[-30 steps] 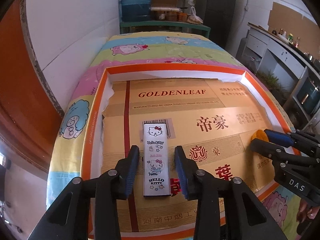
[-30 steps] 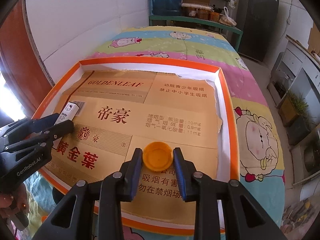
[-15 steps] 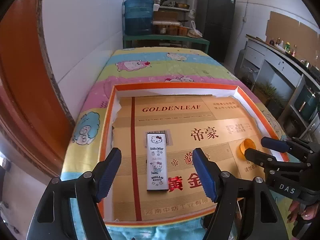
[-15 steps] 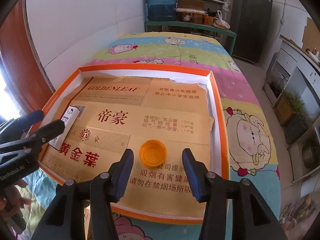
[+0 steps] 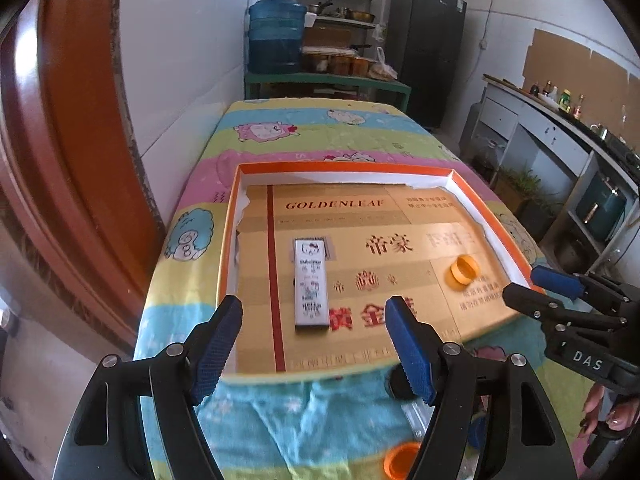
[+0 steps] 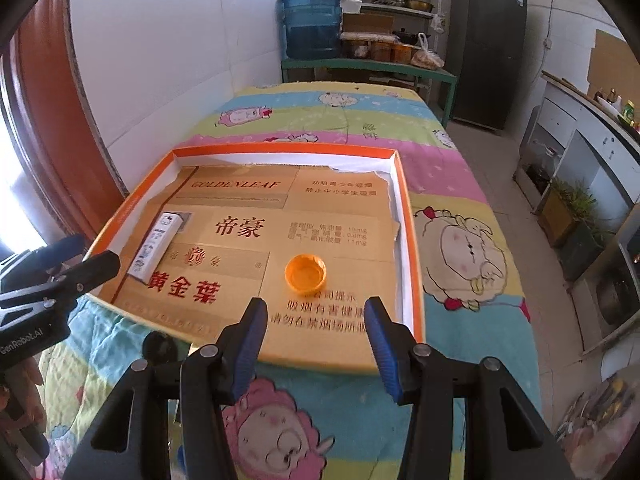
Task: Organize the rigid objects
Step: 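Open the left gripper to drop the box while the right gripper releases the orange cap in the tray, then withdraw the left gripper toward the blue lighter while the right gripper moves toward the red cap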
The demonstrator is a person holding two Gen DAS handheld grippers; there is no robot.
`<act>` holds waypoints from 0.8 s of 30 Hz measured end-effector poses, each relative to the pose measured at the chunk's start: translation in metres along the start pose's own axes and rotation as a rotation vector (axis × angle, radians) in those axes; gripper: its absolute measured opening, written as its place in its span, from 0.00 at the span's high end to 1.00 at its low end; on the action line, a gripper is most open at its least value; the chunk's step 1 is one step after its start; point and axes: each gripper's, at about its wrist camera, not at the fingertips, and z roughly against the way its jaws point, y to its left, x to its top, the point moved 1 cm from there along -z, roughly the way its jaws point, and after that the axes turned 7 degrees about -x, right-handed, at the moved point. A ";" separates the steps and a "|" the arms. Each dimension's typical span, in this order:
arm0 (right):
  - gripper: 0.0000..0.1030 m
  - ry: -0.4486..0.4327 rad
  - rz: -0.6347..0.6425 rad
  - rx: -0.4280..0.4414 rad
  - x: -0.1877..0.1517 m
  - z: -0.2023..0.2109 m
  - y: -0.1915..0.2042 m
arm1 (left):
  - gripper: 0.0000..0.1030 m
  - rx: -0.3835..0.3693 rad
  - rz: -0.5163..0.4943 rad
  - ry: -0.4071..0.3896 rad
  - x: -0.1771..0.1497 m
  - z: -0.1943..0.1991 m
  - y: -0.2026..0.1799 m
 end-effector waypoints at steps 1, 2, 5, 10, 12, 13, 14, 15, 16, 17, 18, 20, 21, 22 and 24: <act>0.51 -0.007 -0.001 -0.002 -0.002 0.005 0.000 | 0.27 0.007 0.000 -0.006 -0.003 0.004 -0.001; 0.51 -0.016 -0.002 -0.002 -0.005 0.010 0.001 | 0.27 0.014 -0.003 -0.011 -0.005 0.008 -0.002; 0.51 -0.023 -0.008 0.009 -0.013 0.020 0.002 | 0.27 0.025 -0.018 -0.026 -0.011 0.020 -0.006; 0.51 -0.021 -0.025 0.043 -0.028 0.035 0.005 | 0.27 -0.020 0.005 -0.048 -0.019 0.043 -0.005; 0.51 -0.025 -0.025 0.051 -0.035 0.041 0.008 | 0.27 -0.025 0.012 -0.050 -0.024 0.052 -0.004; 0.51 -0.027 -0.027 0.056 -0.039 0.044 0.009 | 0.27 -0.020 0.011 -0.052 -0.026 0.055 -0.004; 0.51 -0.027 -0.030 0.061 -0.041 0.047 0.010 | 0.27 -0.012 0.007 -0.050 -0.029 0.060 -0.004; 0.51 -0.026 -0.033 0.067 -0.045 0.050 0.012 | 0.27 -0.010 0.005 -0.048 -0.030 0.062 -0.004; 0.51 -0.026 -0.034 0.069 -0.048 0.052 0.013 | 0.27 -0.012 0.005 -0.050 -0.032 0.064 -0.004; 0.51 -0.026 -0.032 0.070 -0.051 0.054 0.015 | 0.27 -0.016 0.008 -0.056 -0.036 0.069 -0.004; 0.51 -0.026 -0.030 0.070 -0.053 0.055 0.016 | 0.27 -0.021 0.010 -0.061 -0.038 0.072 -0.005; 0.51 -0.025 -0.023 0.069 -0.058 0.059 0.020 | 0.27 -0.030 0.016 -0.068 -0.042 0.078 -0.005; 0.51 -0.028 -0.022 0.070 -0.061 0.061 0.021 | 0.27 -0.032 0.019 -0.070 -0.044 0.080 -0.006; 0.51 -0.032 -0.021 0.071 -0.064 0.064 0.022 | 0.27 -0.034 0.021 -0.072 -0.046 0.083 -0.006; 0.51 -0.041 -0.022 0.074 -0.068 0.069 0.024 | 0.27 -0.036 0.023 -0.072 -0.051 0.089 -0.007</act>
